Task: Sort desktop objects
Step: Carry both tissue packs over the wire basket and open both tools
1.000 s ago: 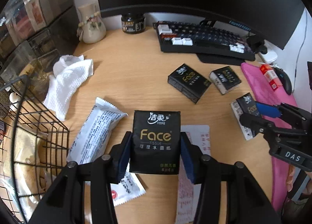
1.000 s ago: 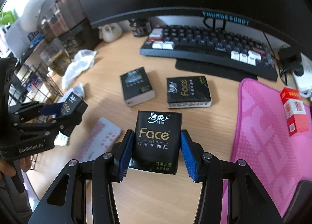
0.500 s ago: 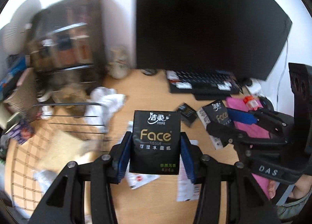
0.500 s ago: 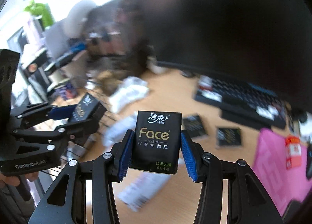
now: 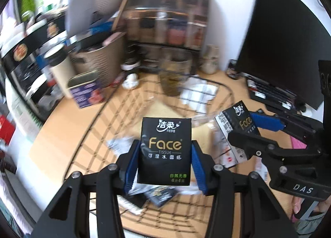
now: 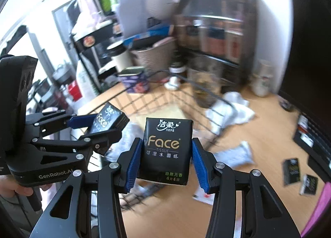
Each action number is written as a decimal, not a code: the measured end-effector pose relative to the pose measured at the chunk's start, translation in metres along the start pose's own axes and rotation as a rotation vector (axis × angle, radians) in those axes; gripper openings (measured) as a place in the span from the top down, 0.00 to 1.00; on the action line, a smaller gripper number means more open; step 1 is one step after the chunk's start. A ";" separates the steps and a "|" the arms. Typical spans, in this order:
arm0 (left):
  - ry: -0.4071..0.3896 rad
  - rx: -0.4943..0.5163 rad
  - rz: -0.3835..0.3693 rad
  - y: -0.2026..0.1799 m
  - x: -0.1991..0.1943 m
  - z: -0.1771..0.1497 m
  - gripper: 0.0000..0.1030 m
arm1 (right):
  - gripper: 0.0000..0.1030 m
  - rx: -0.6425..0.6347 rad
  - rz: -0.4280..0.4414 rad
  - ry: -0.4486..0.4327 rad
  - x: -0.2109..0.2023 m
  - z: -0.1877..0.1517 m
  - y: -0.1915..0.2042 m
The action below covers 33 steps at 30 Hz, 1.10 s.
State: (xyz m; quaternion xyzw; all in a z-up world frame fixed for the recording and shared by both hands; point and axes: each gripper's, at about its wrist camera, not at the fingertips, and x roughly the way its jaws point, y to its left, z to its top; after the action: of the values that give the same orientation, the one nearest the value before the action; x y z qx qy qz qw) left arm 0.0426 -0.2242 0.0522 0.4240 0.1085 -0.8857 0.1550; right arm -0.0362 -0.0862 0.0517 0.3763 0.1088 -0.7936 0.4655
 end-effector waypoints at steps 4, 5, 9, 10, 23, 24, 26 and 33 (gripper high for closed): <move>0.002 -0.042 0.019 0.020 -0.002 -0.006 0.49 | 0.53 -0.014 0.024 0.025 0.020 0.004 0.018; 0.003 -0.050 0.021 0.024 -0.003 -0.008 0.49 | 0.53 -0.014 0.027 0.029 0.023 0.005 0.022; 0.023 -0.083 0.032 0.034 0.000 -0.010 0.30 | 0.44 -0.017 0.023 0.048 0.032 0.008 0.029; 0.032 -0.098 0.040 0.036 0.001 -0.010 0.26 | 0.37 -0.020 0.012 0.059 0.034 0.007 0.030; 0.031 -0.035 -0.035 -0.005 0.005 0.001 0.25 | 0.35 0.085 -0.066 0.033 0.006 -0.005 -0.023; 0.033 -0.021 -0.047 -0.014 0.006 0.002 0.25 | 0.35 0.098 -0.075 0.031 0.002 -0.008 -0.029; 0.034 0.008 -0.066 -0.030 0.008 0.005 0.25 | 0.35 0.116 -0.092 0.027 -0.007 -0.014 -0.042; 0.052 0.111 -0.135 -0.094 0.019 0.010 0.25 | 0.35 0.210 -0.168 0.005 -0.042 -0.044 -0.090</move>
State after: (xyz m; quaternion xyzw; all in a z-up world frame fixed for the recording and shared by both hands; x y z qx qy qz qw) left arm -0.0102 -0.1438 0.0493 0.4467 0.0916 -0.8874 0.0681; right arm -0.0763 0.0132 0.0346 0.4145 0.0573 -0.8358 0.3554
